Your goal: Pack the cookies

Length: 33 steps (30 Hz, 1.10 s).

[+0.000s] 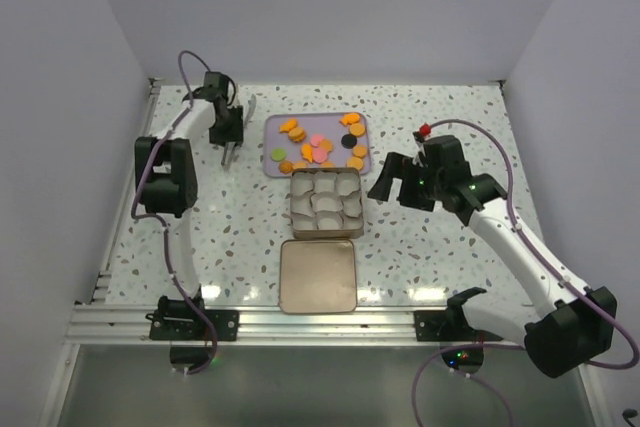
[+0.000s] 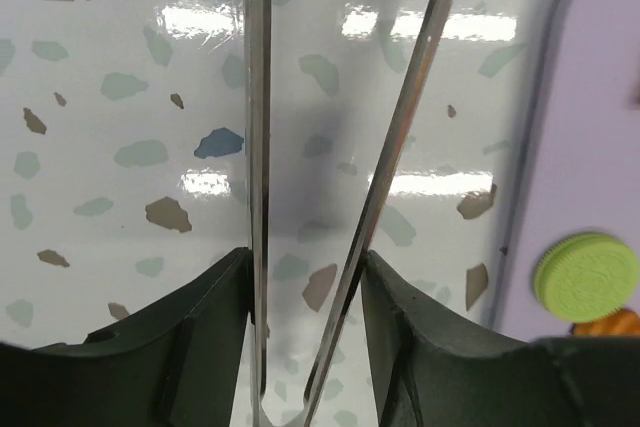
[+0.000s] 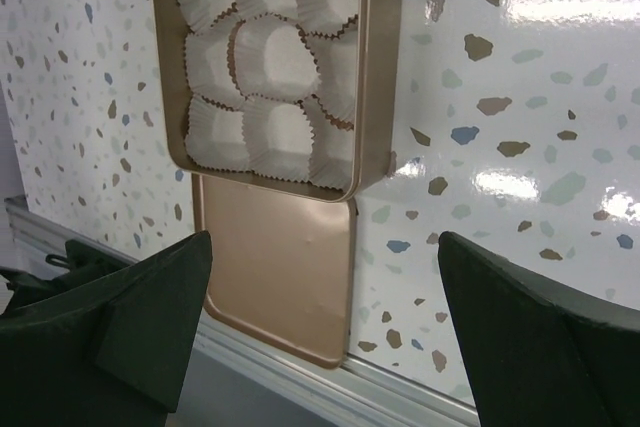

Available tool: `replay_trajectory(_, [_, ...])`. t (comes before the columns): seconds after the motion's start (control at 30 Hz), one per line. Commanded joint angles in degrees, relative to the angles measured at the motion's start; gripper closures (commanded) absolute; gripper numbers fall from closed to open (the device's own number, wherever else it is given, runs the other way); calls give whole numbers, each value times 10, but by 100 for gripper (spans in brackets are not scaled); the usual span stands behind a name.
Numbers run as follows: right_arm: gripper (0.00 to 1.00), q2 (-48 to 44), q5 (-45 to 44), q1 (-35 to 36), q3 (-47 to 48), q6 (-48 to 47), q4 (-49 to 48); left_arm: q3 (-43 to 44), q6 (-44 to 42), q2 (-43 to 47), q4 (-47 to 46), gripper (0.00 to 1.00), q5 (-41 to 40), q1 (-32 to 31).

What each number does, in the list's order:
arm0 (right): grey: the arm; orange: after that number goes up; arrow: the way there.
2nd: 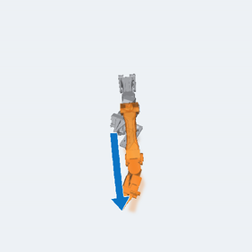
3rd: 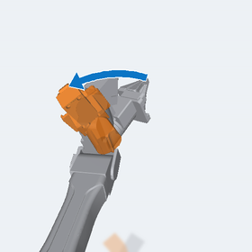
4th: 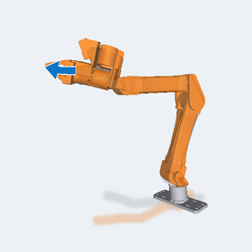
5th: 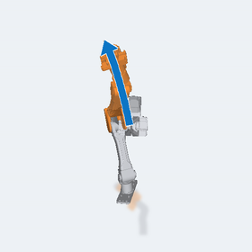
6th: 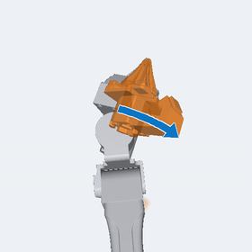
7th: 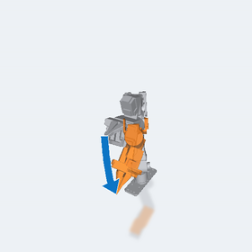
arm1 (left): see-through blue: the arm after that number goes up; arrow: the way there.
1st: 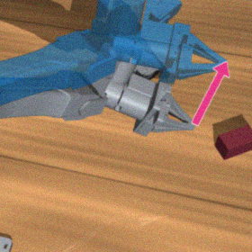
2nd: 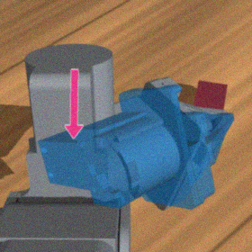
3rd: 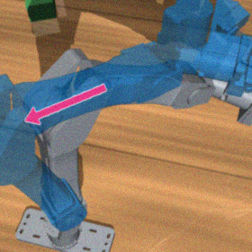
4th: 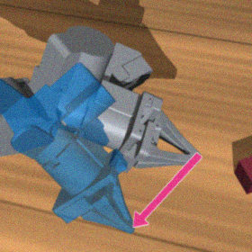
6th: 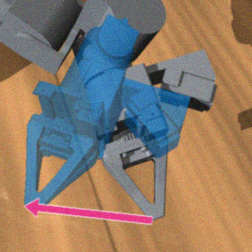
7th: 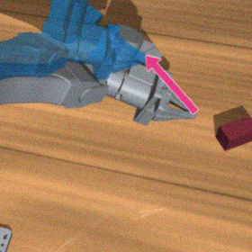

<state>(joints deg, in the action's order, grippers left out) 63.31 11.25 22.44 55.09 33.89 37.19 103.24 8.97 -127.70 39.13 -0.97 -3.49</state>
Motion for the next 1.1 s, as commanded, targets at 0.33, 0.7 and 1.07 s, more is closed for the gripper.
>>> replay_trajectory(0.33, [1,78,78,-2,97,31,-78,-66,50,221,6,54,46,1])
replay_trajectory(0.7, [1,146,107,2,157,47,-99,-175,41,351,-13,59,45,-6])
replay_trajectory(1.07, [1,132,166,21,113,137,-177,-226,63,445,-18,59,57,-39])
